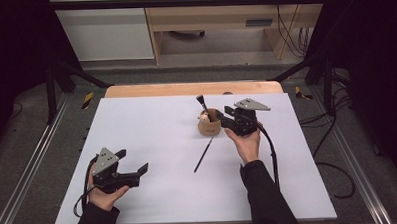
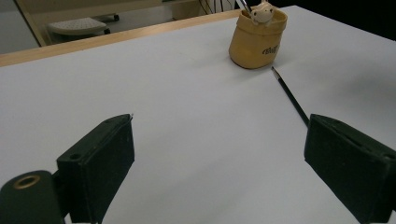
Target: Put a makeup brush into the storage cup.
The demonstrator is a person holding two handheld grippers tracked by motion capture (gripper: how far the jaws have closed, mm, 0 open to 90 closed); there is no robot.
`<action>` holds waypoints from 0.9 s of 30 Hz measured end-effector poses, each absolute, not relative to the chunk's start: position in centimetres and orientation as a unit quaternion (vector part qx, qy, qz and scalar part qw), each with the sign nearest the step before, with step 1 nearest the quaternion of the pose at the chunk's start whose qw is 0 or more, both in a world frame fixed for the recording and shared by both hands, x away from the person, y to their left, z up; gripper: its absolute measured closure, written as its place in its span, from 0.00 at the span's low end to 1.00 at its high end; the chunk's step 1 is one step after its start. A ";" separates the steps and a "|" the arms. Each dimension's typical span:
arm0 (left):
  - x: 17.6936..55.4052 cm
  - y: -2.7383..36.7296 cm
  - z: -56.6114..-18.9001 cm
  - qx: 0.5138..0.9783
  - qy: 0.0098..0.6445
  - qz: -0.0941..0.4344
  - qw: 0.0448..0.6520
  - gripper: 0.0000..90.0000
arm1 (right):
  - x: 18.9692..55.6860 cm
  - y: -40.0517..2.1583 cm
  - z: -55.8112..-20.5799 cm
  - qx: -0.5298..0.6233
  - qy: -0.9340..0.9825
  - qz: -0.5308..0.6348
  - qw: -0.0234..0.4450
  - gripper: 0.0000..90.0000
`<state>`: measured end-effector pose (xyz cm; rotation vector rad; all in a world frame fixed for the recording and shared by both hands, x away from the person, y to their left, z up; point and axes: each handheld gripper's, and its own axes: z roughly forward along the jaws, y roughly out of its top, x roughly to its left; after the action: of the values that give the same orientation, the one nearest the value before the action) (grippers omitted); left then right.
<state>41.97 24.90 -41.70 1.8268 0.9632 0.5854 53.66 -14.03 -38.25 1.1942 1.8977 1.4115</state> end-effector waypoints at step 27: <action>42.1 24.8 -41.7 0.745 0.400 0.237 0.479 0.09 | 46.7 -19.0 -38.0 0.394 0.698 0.555 0.224 0.34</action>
<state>42.06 24.82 -41.75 1.8177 0.9756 0.5785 46.67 -19.03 -38.05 1.0874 1.9253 1.5300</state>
